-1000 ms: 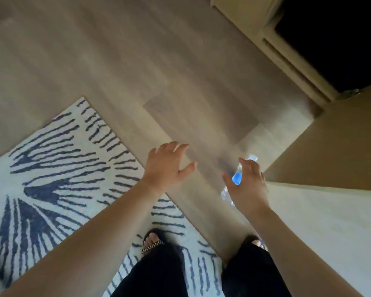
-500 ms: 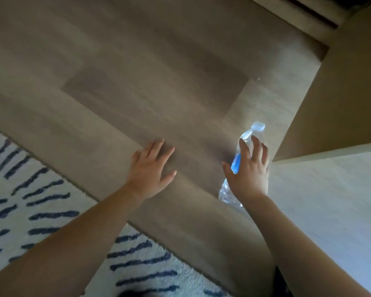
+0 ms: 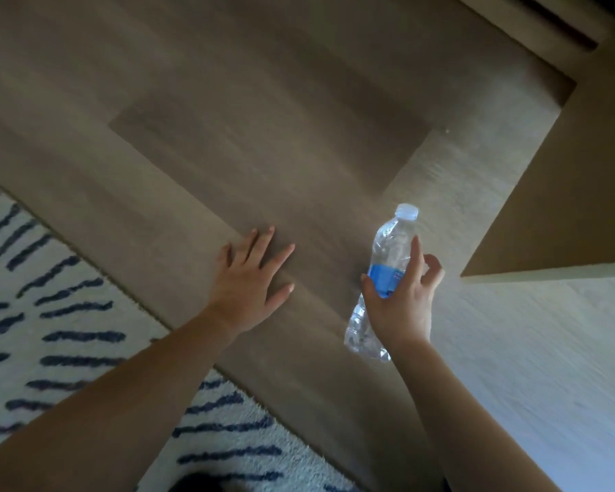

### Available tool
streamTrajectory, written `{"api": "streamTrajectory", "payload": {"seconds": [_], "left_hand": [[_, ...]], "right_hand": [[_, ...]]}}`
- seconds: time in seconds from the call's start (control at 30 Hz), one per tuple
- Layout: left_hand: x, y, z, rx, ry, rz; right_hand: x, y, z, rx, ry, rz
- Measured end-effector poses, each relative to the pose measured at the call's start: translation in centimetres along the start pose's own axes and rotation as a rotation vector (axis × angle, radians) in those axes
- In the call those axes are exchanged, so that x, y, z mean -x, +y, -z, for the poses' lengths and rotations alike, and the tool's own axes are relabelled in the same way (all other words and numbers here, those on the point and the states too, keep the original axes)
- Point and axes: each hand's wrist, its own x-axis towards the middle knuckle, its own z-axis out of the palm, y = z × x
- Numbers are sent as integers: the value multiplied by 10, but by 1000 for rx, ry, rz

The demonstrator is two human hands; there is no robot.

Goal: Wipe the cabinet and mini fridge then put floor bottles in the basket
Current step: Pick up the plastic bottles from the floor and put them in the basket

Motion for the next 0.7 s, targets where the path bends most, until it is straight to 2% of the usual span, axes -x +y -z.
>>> {"api": "streamTrajectory", "payload": {"seconds": [0.13,0.37,0.47,0.7], "left_hand": [[1,-8,5,63,-5,72],[31,-41,50,64,-52,322],[60,-33,99,79,-76,418],[145,19,279,185,-113,411]], "right_hand": [[-1,-14,-14,4,-72,17],[-11,-78,-21,-16,-272,85],[11,-108,14,-19,-311,128],[76,-214,176,1,-407,115]]}}
